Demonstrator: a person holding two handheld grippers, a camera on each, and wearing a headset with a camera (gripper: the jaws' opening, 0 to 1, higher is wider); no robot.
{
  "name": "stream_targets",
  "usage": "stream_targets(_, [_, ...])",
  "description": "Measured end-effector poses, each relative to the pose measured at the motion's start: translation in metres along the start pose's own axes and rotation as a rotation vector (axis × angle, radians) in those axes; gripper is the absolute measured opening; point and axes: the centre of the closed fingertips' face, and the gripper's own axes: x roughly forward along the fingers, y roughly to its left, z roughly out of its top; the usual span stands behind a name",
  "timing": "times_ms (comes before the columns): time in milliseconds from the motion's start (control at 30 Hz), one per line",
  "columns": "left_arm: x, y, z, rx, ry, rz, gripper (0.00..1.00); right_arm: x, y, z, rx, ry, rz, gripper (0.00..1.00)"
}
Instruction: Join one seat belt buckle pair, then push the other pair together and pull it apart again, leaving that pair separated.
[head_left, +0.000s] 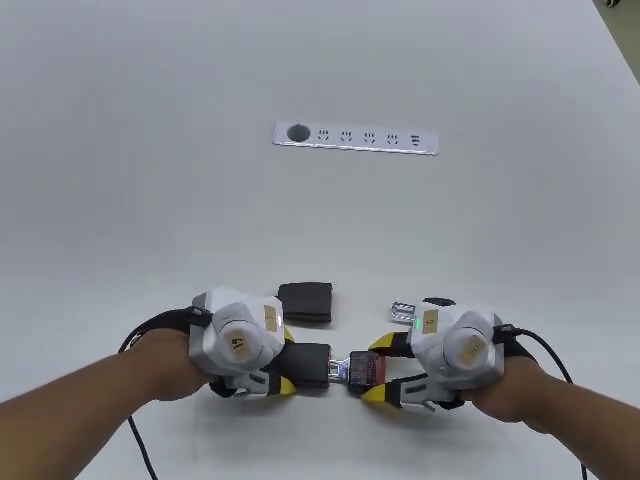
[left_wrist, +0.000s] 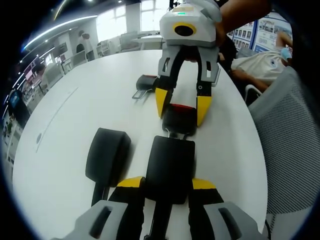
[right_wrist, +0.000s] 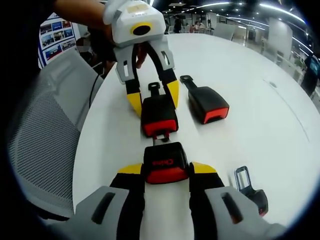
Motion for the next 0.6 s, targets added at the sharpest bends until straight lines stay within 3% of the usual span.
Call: stream_targets(600, [0.001,0.000,0.000,0.031,0.016,-0.022,0.33,0.010,0.002,0.013,0.006,-0.014,-0.006,0.33])
